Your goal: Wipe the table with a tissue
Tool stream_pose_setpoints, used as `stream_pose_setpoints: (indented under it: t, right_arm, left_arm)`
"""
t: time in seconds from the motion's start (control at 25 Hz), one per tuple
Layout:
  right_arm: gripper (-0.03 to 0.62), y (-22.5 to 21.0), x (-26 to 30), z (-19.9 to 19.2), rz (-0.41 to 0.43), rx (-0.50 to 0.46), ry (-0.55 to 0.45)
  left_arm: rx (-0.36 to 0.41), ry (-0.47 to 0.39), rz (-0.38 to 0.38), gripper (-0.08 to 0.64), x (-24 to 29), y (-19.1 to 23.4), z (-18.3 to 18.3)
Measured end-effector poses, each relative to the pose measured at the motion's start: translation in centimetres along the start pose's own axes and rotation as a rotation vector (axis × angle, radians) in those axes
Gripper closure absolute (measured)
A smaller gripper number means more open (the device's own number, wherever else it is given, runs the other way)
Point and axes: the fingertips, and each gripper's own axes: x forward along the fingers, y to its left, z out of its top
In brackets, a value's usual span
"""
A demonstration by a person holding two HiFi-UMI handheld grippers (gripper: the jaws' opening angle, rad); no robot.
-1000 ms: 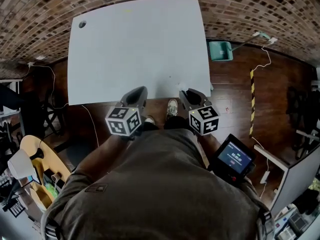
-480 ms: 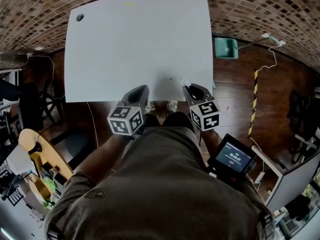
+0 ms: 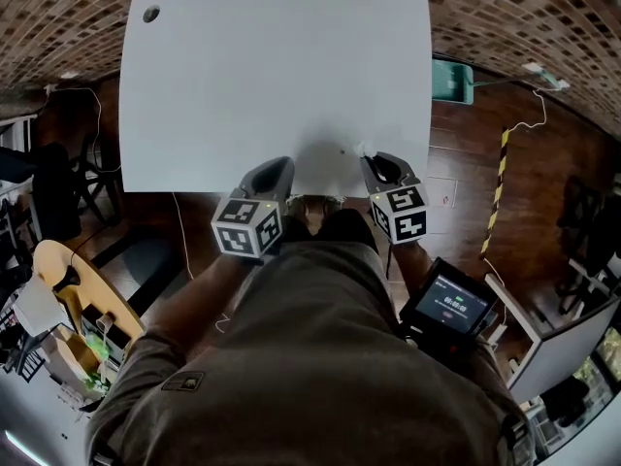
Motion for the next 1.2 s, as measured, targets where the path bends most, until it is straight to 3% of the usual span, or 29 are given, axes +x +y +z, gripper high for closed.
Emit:
stream_pose_setpoints:
  t: [0.72,1.2]
  right_arm:
    - [0.548,0.0,3.5,-1.5,-0.011,-0.019,0.11]
    - [0.548,5.2,5.9,-0.8,0.081,-0.085,0.136]
  left_arm:
    - [-0.035,0.062,0.013,0.558,1.4,2.9,-1.3]
    - [-0.038,0.049,0.036,0.558,0.0,4.8,-0.8]
